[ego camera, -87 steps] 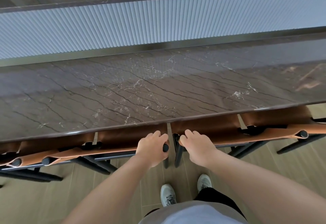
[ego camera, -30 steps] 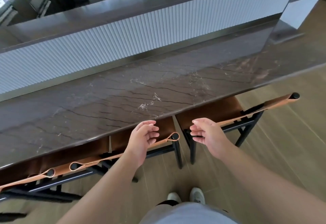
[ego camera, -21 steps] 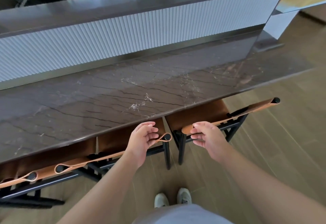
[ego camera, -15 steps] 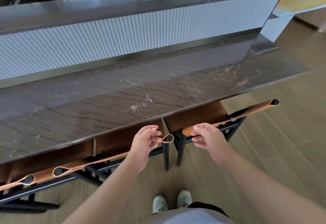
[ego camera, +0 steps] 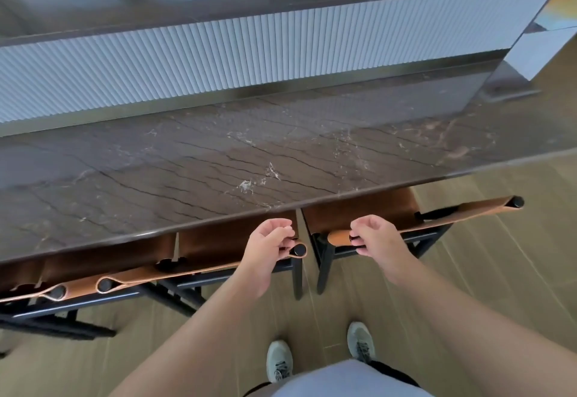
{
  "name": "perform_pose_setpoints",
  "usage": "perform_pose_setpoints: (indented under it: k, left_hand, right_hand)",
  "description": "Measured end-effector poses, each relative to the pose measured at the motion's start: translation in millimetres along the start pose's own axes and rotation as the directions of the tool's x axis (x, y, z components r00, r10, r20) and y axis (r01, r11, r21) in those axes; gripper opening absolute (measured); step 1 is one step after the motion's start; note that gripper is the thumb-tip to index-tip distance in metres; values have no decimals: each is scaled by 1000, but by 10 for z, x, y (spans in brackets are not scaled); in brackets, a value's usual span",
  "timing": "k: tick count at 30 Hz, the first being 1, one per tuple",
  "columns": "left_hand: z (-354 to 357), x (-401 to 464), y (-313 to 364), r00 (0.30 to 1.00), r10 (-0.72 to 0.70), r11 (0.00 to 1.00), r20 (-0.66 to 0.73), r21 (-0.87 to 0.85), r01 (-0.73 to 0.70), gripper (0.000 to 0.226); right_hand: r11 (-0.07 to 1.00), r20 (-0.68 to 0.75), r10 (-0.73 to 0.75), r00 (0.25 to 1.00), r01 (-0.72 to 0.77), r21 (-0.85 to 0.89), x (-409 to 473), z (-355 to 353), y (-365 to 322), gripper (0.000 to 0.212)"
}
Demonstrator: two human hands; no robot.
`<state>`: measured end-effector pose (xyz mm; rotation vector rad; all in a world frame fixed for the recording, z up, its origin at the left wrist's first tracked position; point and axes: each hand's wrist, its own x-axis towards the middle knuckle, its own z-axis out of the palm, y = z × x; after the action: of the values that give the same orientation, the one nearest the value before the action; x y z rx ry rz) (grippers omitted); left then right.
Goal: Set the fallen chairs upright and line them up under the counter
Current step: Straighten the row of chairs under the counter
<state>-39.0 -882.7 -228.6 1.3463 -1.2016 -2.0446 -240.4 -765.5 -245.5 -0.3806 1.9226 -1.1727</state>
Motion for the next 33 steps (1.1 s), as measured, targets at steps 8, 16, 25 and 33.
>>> perform_pose_setpoints:
  k: [8, 16, 25, 33]
  left_hand:
    - [407, 140, -292, 988, 136, 817, -71, 572, -71, 19]
    - [448, 280, -548, 945, 321, 104, 61, 990, -99, 32]
    - [431, 364, -547, 953, 282, -135, 111, 988, -75, 23]
    - [360, 375, -490, 953, 249, -197, 171, 973, -123, 22]
  right_hand:
    - [474, 341, -403, 849, 512, -716, 312, -282, 163, 22]
    - [27, 583, -386, 715, 641, -767, 519, -326, 315, 42]
    - [-215, 665, -407, 626, 642, -736, 584, -267, 311, 40]
    - [-185, 705, -314, 635, 688, -702, 608, -269, 204, 28]
